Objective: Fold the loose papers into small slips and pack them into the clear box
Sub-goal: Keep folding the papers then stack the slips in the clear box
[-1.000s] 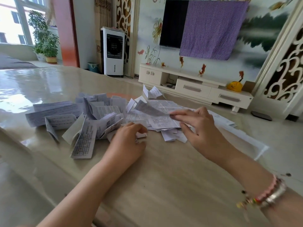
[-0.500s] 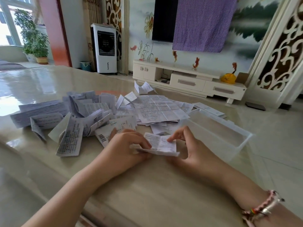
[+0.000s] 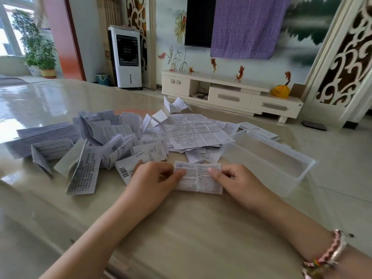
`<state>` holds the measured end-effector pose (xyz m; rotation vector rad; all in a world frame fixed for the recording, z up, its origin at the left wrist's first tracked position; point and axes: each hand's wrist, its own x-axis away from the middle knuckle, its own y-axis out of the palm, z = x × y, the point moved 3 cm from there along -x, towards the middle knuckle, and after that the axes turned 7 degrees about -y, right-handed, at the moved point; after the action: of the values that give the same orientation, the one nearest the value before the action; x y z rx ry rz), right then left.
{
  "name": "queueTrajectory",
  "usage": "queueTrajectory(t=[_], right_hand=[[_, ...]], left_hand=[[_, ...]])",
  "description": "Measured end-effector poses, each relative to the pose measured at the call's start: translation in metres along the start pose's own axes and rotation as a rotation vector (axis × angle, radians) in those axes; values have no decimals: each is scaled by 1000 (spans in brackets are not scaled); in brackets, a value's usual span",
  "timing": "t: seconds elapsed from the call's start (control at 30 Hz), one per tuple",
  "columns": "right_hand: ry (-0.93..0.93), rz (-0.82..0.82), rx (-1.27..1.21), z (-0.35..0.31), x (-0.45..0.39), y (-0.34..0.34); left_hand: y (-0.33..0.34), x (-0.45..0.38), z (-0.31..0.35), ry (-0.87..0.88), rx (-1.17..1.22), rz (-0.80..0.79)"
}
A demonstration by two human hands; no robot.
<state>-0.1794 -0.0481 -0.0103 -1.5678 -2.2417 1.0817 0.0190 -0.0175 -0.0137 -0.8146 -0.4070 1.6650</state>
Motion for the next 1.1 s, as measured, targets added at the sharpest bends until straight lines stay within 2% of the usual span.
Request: queueTrajectory(t=[0.2, 0.33, 0.5, 0.77, 1.1], right_hand=[[31, 67, 342, 0, -16, 9], [35, 112, 436, -3, -19, 10], [17, 135, 587, -9, -19, 9], [21, 155, 592, -6, -18, 11], [2, 159, 645, -8, -18, 13]], left_hand=[[9, -7, 5, -79, -235, 58], [11, -8, 9, -188, -345, 4], [14, -8, 15, -228, -528, -43], [16, -7, 23, -219, -705, -47], [17, -7, 25, -246, -738, -54]])
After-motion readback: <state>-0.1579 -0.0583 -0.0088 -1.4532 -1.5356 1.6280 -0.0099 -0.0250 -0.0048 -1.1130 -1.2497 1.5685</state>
